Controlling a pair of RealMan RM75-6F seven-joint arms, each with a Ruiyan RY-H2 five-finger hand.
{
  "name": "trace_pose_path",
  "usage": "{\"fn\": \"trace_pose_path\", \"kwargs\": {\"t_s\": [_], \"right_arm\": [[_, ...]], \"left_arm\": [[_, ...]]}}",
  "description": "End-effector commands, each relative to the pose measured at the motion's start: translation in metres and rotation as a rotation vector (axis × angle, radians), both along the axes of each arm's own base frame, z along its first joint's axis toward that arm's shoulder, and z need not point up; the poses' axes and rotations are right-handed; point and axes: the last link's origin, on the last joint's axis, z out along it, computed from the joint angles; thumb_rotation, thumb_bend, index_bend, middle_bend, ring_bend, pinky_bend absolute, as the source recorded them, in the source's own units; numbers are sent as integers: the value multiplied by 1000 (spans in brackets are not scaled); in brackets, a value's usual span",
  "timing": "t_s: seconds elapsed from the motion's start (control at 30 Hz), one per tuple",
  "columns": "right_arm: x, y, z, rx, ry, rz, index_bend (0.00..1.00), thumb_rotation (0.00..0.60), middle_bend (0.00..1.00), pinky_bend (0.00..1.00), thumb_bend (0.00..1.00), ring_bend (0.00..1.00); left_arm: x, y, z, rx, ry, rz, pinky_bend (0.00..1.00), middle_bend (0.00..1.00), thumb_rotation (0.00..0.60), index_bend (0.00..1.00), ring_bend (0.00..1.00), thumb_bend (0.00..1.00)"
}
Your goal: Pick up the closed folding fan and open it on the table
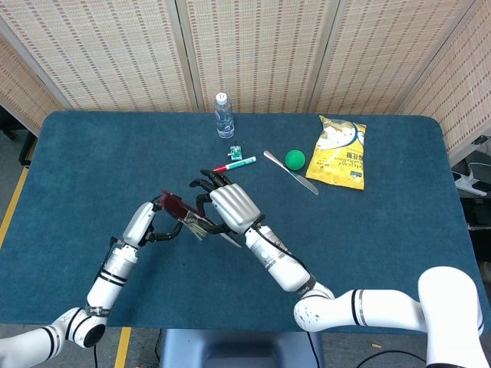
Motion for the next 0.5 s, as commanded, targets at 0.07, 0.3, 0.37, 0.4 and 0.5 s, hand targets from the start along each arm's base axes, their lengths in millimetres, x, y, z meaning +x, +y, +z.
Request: {"fn": "trace_pose_path", "kwargs": {"t_s": [0.07, 0.3, 0.37, 0.4, 0.5], "right_arm": [[-1, 0, -1, 3, 2, -1, 777, 600, 183, 80, 566, 0], [-2, -2, 0, -4, 3, -2, 775, 600, 183, 80, 566, 0], [-4, -3, 3, -12, 3, -3, 772, 600, 183, 80, 567, 0], [-5, -4, 4, -17, 5, -3, 771, 600, 183, 80, 567, 0], [-11, -5, 11, -35, 18, -2, 769, 600, 183, 80, 566, 0]], "left_arm": [[1, 0, 0, 12, -17, 2, 237, 636, 600, 594, 289, 446], [-2, 2, 2, 36, -7, 13, 245, 752, 600, 695, 381, 690], [-6, 4, 4, 60, 0, 28, 256, 782, 600, 721, 408, 757], [-8, 4, 6, 70, 4, 34, 261, 795, 600, 731, 420, 783], [-15, 8, 11, 106, 27, 52, 266, 812, 600, 742, 435, 817]]}}
